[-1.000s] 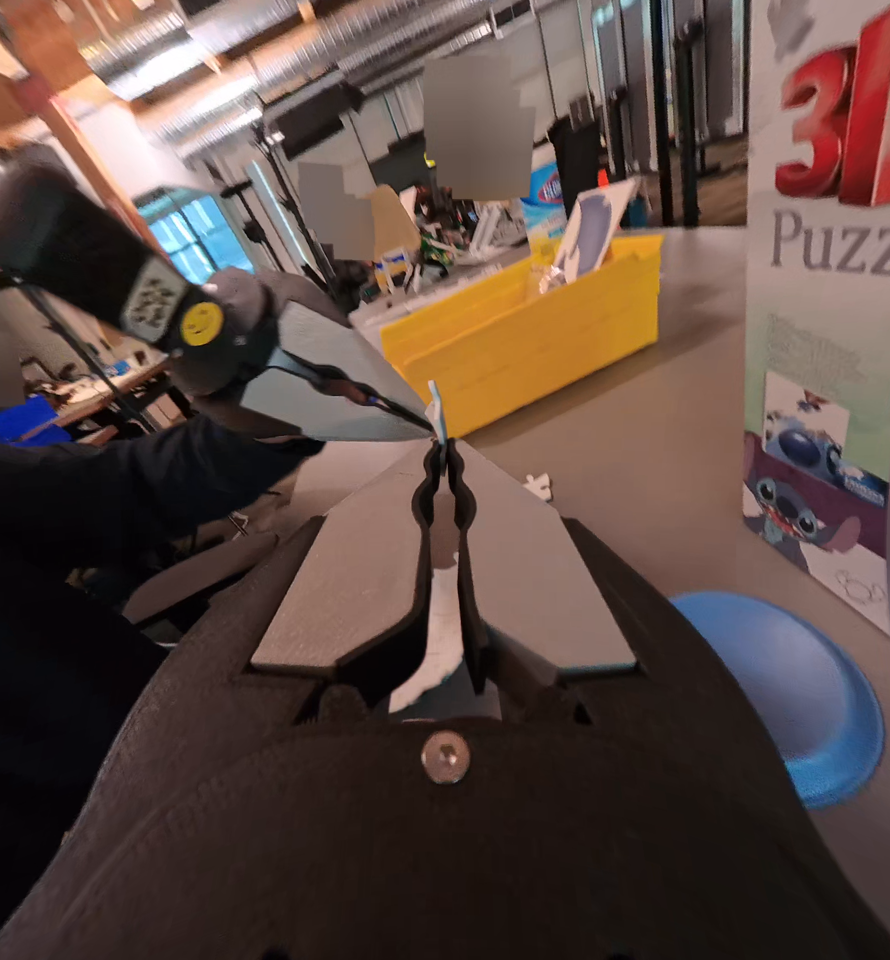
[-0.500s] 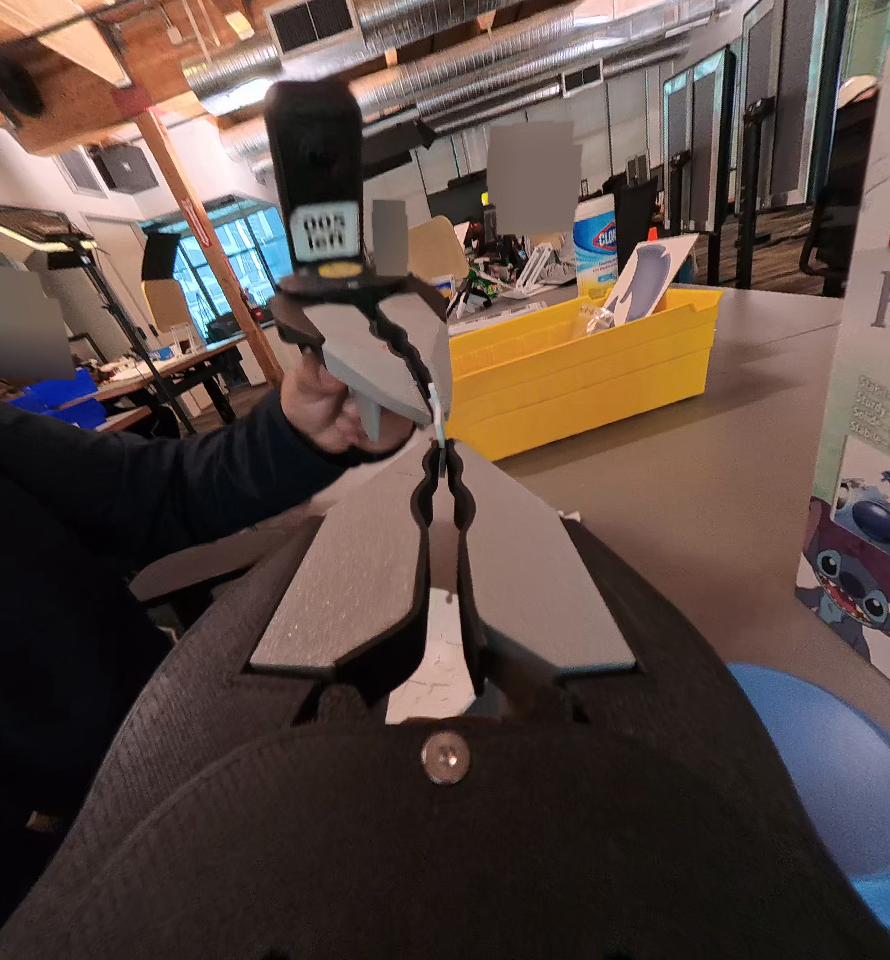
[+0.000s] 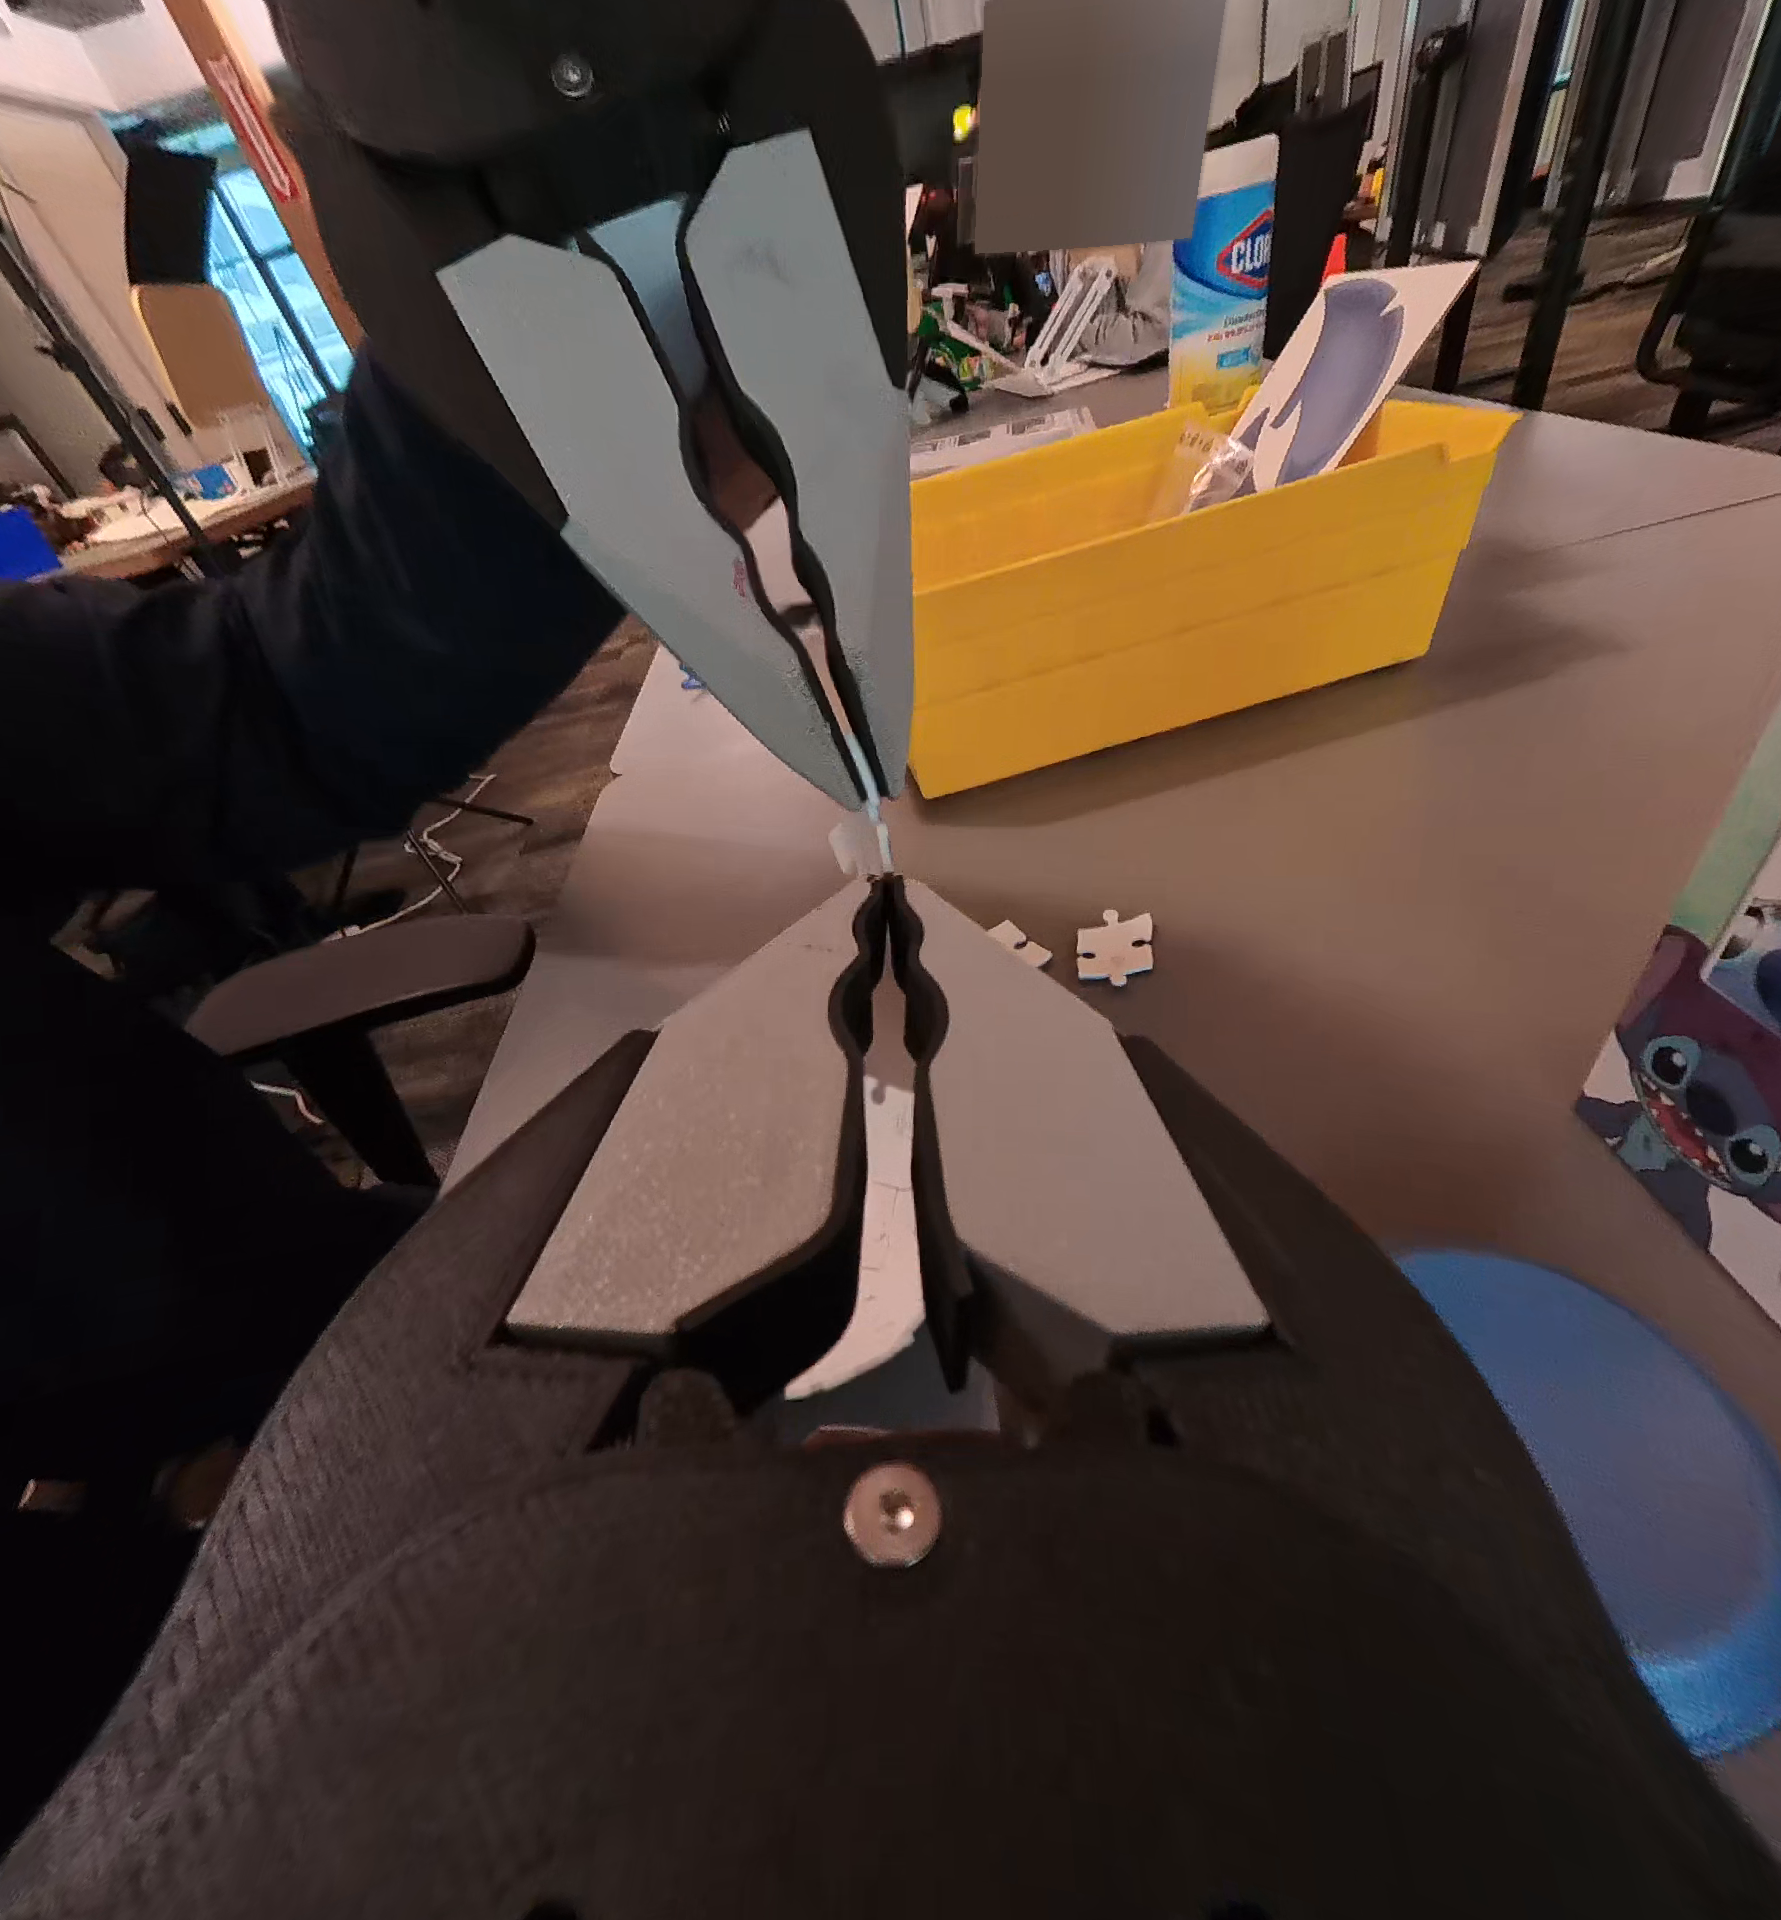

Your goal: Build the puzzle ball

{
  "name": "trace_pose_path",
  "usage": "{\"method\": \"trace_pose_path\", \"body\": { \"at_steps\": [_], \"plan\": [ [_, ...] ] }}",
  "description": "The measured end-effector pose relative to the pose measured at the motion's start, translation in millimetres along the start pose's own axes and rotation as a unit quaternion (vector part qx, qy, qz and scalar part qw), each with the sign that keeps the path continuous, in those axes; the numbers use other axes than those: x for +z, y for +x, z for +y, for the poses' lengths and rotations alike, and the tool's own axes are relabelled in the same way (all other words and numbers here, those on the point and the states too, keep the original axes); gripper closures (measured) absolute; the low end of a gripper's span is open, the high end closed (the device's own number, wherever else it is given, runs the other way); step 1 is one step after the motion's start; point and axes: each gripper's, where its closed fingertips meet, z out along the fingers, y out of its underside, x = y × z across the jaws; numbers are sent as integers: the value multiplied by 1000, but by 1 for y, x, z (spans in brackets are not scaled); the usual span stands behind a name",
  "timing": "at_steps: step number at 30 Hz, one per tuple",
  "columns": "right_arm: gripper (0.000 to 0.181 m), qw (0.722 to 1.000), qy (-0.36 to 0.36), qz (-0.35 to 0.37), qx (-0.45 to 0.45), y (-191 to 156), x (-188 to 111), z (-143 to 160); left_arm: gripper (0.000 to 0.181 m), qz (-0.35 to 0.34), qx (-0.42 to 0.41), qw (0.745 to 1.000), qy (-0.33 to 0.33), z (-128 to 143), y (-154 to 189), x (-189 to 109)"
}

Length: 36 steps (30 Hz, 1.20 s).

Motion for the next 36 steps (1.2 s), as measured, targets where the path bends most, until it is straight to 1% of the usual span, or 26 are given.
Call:
{"method": "trace_pose_path", "body": {
  "at_steps": [2,5,8,9,10,12,14,15,18,20,21,22,23,25,30,33,34,36],
  "plan": [
    [181,1000,14,3,5,1,0,-3,181,-3,-14,999,29,-6,-2,0],
    [181,999,20,-5,27,4,1,-1,181,-7,-31,999,42,-4,-5,2],
    [181,998,28,-23,49,4,0,-2,181,-1,-21,998,52,-5,-3,1],
    [173,998,29,-20,52,5,0,-3,181,9,-20,998,56,-7,-2,0],
    [170,998,32,-19,52,6,-1,-4,181,15,-20,998,60,-8,-1,-1],
    [175,997,39,-36,49,1,-1,-7,181,22,-10,997,71,-11,1,-2],
    [175,996,37,-60,49,-8,2,-6,181,25,-5,997,77,-13,2,-2],
    [179,996,33,-68,48,-10,4,-5,181,33,-1,996,78,-14,6,0],
    [181,998,15,-56,36,-8,5,1,181,30,6,997,75,-12,8,5],
    [181,998,8,-47,34,-5,4,3,180,33,-20,996,76,-9,6,7],
    [181,998,9,-42,35,-4,3,3,172,30,-36,996,71,-6,2,9],
    [181,999,9,-38,38,-2,2,3,159,26,-51,996,67,-2,-2,10],
    [181,999,7,-34,40,0,2,3,164,28,-63,996,65,2,-5,12],
    [181,999,0,-25,41,3,0,5,180,54,-74,993,74,4,0,15],
    [181,998,-30,-14,49,9,1,14,181,50,-65,994,69,8,0,25],
    [181,997,-45,-13,55,10,-2,19,180,62,-78,992,75,10,0,29],
    [181,997,-57,-4,58,14,-3,23,172,65,-84,992,70,13,-1,32],
    [181,994,-85,23,64,24,-7,33,136,54,-107,991,57,26,-10,39]
  ]
}}
